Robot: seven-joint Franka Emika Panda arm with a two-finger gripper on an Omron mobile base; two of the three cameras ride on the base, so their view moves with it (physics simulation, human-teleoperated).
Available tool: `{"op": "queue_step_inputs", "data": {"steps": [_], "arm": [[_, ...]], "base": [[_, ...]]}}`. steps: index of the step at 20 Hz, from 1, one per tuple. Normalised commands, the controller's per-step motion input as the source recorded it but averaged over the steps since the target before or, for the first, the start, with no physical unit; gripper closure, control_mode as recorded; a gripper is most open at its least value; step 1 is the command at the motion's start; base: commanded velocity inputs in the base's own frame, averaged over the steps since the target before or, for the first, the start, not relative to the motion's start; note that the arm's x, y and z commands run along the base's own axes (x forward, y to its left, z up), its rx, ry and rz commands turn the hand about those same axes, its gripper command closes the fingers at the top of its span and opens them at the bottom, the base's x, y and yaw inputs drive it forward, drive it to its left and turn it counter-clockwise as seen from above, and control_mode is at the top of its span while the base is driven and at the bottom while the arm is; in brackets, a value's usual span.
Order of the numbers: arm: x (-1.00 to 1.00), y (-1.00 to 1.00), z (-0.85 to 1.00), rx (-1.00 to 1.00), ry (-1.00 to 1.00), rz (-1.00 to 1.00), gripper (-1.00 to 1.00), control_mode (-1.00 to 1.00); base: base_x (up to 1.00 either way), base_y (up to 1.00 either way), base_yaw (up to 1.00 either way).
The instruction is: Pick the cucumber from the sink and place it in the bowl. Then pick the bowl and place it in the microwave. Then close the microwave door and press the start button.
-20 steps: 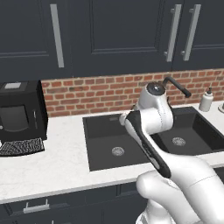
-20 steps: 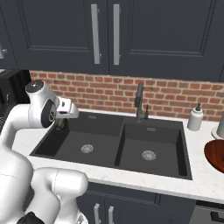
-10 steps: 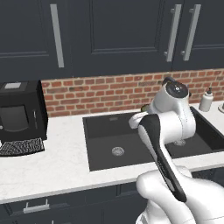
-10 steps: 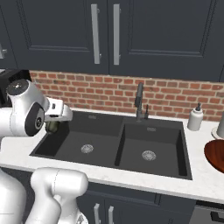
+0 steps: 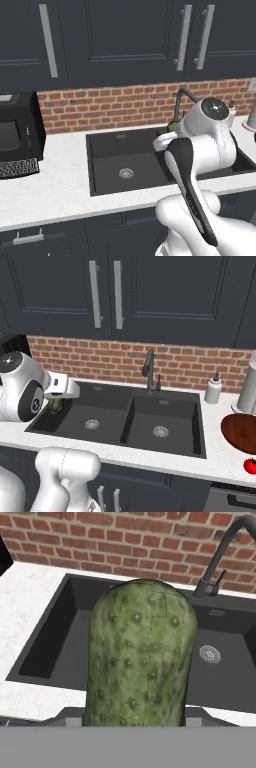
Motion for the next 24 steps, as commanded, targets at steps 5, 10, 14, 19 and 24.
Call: {"op": "queue_step_inputs", "data": {"steps": [5, 10, 14, 19, 24], "arm": [[0.00, 0.00, 0.00, 0.00, 0.00, 0.00, 1.00, 1.00], [0.00, 0.00, 0.00, 0.00, 0.00, 0.00, 1.00, 1.00], [0.00, 0.00, 0.00, 0.00, 0.00, 0.00, 1.00, 1.00], [0.00, 0.00, 0.00, 0.00, 0.00, 0.00, 1.00, 1.00], [0.00, 0.00, 0.00, 0.00, 0.00, 0.00, 1.00, 1.00]], "base": [[-0.46, -1.00, 0.00], [-0.58, -1.00, 0.00], [-0.12, -1.00, 0.00], [0.04, -0.90, 0.00], [0.28, -0.24, 0.00]]}}
